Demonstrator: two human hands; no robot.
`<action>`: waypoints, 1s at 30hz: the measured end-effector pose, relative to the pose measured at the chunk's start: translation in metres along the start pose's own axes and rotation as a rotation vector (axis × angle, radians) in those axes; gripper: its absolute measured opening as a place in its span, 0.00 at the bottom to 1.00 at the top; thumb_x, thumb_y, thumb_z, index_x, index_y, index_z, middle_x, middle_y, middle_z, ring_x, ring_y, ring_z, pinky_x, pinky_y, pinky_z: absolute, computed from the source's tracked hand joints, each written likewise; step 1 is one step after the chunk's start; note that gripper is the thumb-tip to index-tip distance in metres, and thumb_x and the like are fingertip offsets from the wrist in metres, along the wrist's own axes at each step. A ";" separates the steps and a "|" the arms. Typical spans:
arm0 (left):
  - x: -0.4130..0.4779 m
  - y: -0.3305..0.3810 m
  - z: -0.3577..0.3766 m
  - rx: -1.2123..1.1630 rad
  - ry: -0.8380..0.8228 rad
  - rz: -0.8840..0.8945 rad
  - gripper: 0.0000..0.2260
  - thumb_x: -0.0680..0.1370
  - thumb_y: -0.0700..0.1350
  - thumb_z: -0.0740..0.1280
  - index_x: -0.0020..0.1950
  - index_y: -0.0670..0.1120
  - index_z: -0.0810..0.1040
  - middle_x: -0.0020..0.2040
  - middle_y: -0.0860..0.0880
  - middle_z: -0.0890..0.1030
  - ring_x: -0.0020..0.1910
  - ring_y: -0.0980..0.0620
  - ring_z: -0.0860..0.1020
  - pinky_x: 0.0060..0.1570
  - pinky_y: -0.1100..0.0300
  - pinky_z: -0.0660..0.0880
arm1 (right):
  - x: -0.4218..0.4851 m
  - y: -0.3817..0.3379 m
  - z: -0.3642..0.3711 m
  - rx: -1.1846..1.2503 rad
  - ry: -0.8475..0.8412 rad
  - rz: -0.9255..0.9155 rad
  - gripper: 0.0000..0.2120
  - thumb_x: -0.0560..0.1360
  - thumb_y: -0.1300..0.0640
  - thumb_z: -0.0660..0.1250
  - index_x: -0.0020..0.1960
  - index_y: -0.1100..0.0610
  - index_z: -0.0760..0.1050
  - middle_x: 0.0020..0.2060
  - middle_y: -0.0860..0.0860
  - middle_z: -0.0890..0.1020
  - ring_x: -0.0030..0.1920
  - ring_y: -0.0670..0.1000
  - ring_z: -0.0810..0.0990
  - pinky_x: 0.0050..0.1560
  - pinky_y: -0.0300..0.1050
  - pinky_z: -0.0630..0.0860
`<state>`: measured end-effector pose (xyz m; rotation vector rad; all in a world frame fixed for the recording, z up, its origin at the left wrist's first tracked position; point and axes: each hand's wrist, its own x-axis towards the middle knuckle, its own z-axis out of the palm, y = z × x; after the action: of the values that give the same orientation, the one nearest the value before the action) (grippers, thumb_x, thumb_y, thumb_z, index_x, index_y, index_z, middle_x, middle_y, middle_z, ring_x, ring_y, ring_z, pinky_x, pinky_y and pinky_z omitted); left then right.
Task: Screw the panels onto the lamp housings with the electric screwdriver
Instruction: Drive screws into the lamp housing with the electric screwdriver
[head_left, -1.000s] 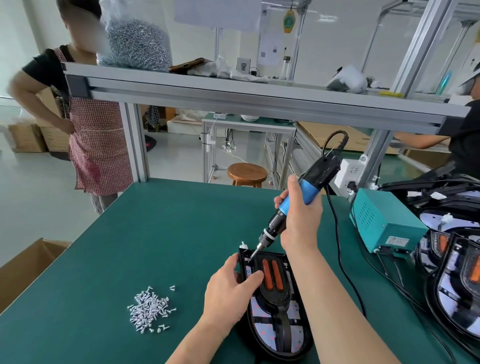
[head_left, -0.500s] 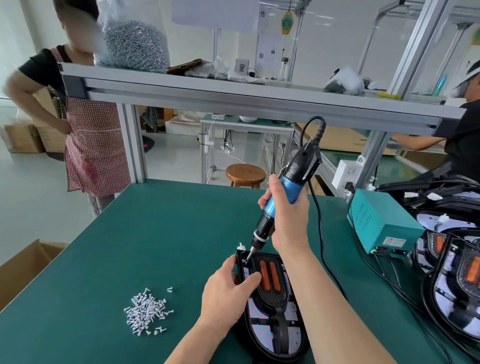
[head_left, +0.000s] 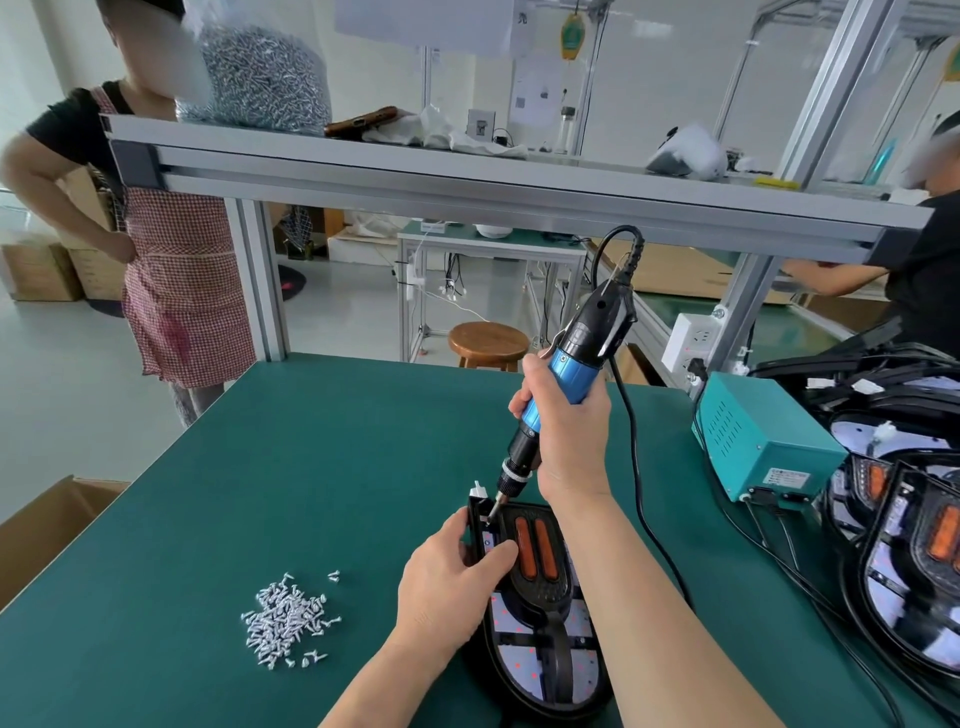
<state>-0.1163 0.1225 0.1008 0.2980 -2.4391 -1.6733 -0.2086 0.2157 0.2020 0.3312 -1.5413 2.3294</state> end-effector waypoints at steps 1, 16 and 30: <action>0.000 0.000 0.000 0.005 0.002 -0.001 0.31 0.66 0.64 0.64 0.68 0.55 0.76 0.29 0.58 0.74 0.27 0.61 0.70 0.32 0.62 0.66 | 0.000 0.001 0.000 -0.003 0.004 -0.002 0.10 0.75 0.59 0.72 0.52 0.59 0.73 0.29 0.48 0.76 0.30 0.49 0.76 0.38 0.44 0.77; -0.001 0.003 -0.002 0.013 -0.054 -0.051 0.20 0.67 0.63 0.64 0.56 0.58 0.79 0.34 0.52 0.80 0.32 0.53 0.73 0.42 0.51 0.75 | 0.005 0.012 0.003 -0.057 -0.043 -0.023 0.08 0.70 0.61 0.69 0.43 0.56 0.70 0.26 0.49 0.74 0.27 0.51 0.73 0.33 0.43 0.75; 0.000 0.001 -0.001 0.039 -0.040 -0.025 0.18 0.66 0.64 0.63 0.50 0.58 0.78 0.37 0.48 0.82 0.31 0.54 0.72 0.37 0.57 0.71 | -0.004 0.008 -0.009 -0.014 -0.122 0.005 0.09 0.70 0.60 0.70 0.44 0.60 0.70 0.27 0.52 0.76 0.31 0.51 0.75 0.39 0.41 0.76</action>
<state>-0.1155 0.1216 0.1019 0.3047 -2.5096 -1.6597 -0.2086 0.2202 0.1905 0.4739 -1.6149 2.3399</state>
